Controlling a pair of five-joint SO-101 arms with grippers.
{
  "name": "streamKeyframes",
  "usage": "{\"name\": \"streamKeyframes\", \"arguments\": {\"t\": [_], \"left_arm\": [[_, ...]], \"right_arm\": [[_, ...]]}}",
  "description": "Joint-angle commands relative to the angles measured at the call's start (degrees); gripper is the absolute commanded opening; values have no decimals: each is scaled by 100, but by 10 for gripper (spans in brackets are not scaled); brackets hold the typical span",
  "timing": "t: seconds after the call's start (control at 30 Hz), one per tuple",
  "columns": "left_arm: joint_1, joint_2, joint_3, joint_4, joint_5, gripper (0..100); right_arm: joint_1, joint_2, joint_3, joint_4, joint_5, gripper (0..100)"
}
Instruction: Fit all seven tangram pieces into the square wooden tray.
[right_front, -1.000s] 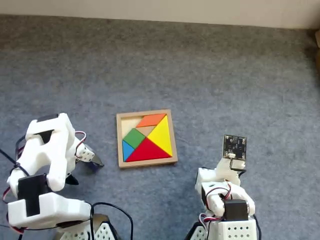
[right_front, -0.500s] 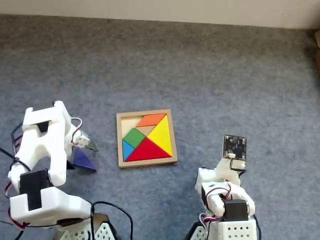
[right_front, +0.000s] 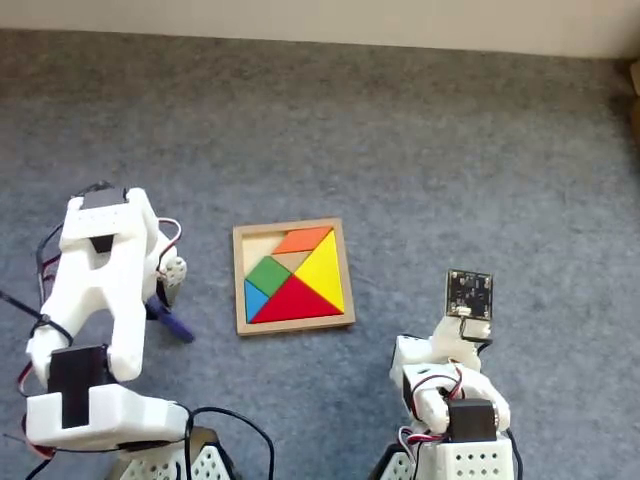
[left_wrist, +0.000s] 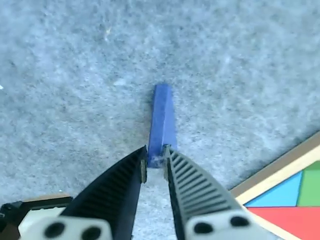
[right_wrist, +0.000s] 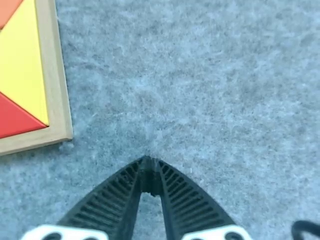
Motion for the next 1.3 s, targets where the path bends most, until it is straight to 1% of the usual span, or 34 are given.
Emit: {"name": "streamKeyframes", "arguments": {"t": [0.0, 0.17, 0.33, 0.5, 0.57, 0.93, 1.07, 1.27], "left_arm": [[400, 40, -22, 26, 387, 6], [778, 13, -57, 44, 440, 6], [857, 75, 84, 0, 448, 6], [866, 75, 804, -712, 422, 6], [866, 66, 998, -879, 422, 6], [971, 22, 1077, -879, 413, 6], [1244, -295, 892, -554, 422, 5], [1587, -1569, 268, 211, 440, 5]], "right_arm": [[75, -66, 778, 40, -44, 9], [75, -66, 778, 40, -44, 9], [75, -66, 778, 40, -44, 9], [75, -66, 778, 40, -44, 9], [75, -66, 778, 40, -44, 9], [75, -66, 778, 40, -44, 9], [75, -66, 778, 40, -44, 9], [75, -66, 778, 40, -44, 9]]}}
